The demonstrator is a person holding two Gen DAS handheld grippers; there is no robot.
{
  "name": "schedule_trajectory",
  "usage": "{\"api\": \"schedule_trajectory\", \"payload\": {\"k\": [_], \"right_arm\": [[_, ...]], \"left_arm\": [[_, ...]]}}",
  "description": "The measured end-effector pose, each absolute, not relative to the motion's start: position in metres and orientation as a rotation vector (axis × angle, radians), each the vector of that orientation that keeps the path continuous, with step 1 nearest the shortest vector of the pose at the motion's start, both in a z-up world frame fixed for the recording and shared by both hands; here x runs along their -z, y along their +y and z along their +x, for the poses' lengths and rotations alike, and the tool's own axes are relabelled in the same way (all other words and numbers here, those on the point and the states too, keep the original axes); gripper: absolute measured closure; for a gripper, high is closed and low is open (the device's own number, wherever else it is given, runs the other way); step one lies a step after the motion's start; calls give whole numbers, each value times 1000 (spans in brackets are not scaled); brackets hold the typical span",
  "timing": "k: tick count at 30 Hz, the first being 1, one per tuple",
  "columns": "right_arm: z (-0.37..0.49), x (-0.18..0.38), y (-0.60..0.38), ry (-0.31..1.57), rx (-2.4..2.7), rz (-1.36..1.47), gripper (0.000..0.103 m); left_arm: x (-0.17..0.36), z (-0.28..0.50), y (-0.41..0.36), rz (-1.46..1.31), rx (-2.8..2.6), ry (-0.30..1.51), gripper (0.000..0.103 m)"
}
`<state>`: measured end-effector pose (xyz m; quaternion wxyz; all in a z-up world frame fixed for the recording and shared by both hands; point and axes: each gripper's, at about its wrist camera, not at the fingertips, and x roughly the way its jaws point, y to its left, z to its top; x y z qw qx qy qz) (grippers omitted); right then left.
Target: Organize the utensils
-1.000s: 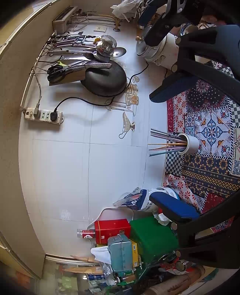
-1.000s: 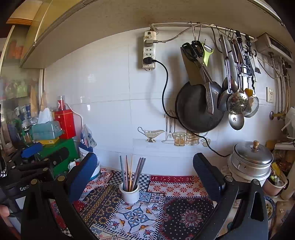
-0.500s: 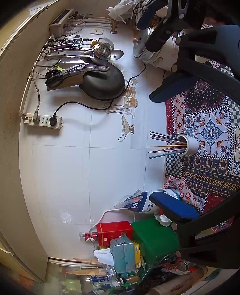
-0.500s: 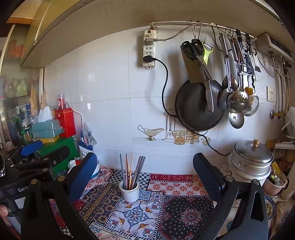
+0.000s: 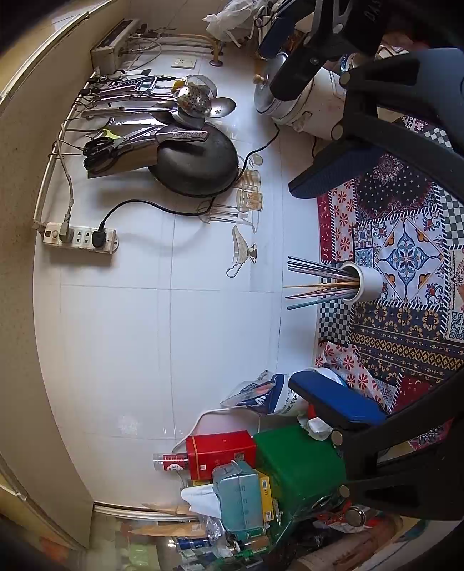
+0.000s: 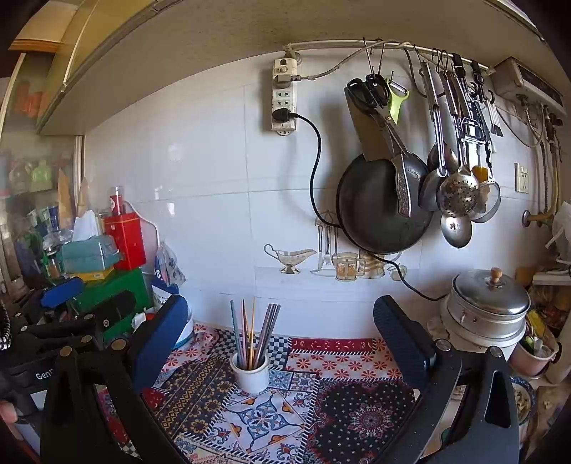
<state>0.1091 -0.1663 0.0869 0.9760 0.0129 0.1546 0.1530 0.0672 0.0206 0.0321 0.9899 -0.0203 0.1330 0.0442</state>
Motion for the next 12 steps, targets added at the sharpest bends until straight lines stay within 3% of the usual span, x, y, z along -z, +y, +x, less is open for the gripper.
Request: {"api": "schedule_trajectory", "payload": {"k": [12], "right_arm": [[119,-85,-164,315,-317,21,0]], "left_arm": [[-29,79,24,-33,-82,272,5]]}}
